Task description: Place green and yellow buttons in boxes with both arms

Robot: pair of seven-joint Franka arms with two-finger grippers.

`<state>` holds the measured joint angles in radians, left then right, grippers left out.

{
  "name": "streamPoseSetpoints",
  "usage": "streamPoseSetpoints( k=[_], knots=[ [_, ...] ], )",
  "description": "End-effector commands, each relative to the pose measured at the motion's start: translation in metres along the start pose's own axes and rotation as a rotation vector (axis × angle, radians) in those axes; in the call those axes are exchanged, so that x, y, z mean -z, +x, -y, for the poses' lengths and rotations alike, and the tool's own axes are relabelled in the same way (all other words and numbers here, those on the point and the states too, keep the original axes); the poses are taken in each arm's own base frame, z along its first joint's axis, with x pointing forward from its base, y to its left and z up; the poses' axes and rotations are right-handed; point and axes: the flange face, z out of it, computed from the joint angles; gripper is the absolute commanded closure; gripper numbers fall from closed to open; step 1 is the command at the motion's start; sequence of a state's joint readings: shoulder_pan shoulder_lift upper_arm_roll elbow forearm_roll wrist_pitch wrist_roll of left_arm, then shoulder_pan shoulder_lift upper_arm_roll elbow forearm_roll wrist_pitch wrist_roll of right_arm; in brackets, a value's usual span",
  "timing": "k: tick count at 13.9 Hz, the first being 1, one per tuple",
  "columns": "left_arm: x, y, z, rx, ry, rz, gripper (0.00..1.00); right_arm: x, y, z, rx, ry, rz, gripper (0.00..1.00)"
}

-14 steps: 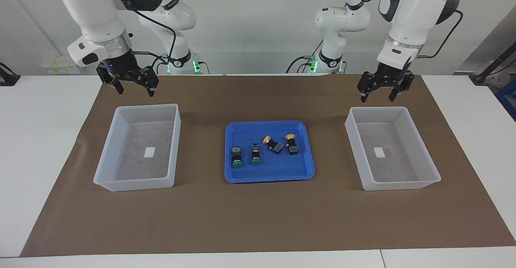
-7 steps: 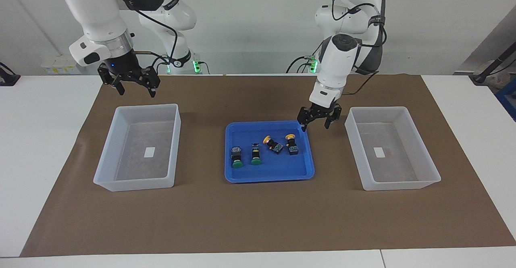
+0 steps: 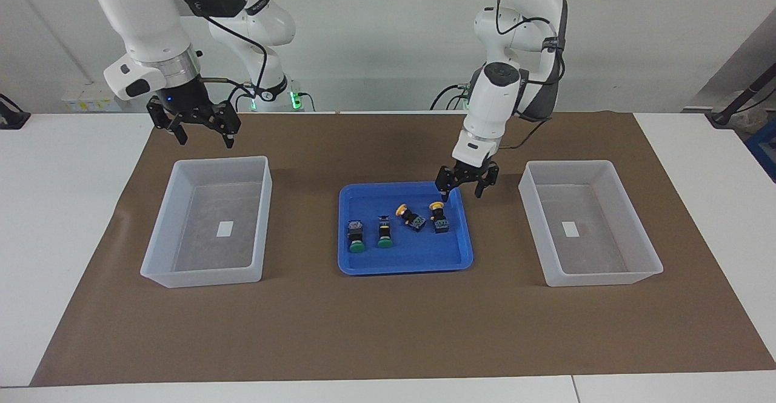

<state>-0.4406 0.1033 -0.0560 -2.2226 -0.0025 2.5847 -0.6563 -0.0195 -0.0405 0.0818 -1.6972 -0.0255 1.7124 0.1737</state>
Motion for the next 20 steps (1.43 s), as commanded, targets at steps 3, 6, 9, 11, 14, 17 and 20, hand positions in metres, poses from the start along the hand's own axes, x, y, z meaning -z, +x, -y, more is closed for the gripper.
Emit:
streamPoseSetpoints(
  k=[3,6,9,11,14,17,20],
  knots=[
    [-0.027,-0.005,-0.004,0.016,-0.014,-0.005,0.0,-0.004,0.0,0.003,-0.024,0.028,-0.025,0.0],
    [-0.057,-0.013,-0.013,0.057,-0.021,-0.002,0.07,-0.008,-0.005,0.009,-0.032,0.028,-0.027,0.0],
    [-0.063,-0.016,-0.014,0.072,-0.022,-0.001,0.25,-0.012,-0.006,0.029,-0.058,0.037,-0.048,0.0],
    [-0.063,-0.016,-0.014,0.07,-0.018,0.003,0.45,-0.02,-0.004,0.039,-0.06,0.043,-0.061,0.0],
    [-0.064,-0.016,-0.014,0.067,-0.016,0.005,0.74,-0.035,-0.005,0.062,-0.051,0.058,-0.091,0.0],
    [-0.057,-0.009,-0.018,0.056,-0.01,0.004,1.0,-0.054,0.001,0.08,-0.058,0.07,-0.102,0.0],
    [-0.03,0.018,-0.028,0.057,0.012,0.017,1.0,-0.079,0.008,0.107,-0.068,0.083,-0.103,0.0]
  ],
)
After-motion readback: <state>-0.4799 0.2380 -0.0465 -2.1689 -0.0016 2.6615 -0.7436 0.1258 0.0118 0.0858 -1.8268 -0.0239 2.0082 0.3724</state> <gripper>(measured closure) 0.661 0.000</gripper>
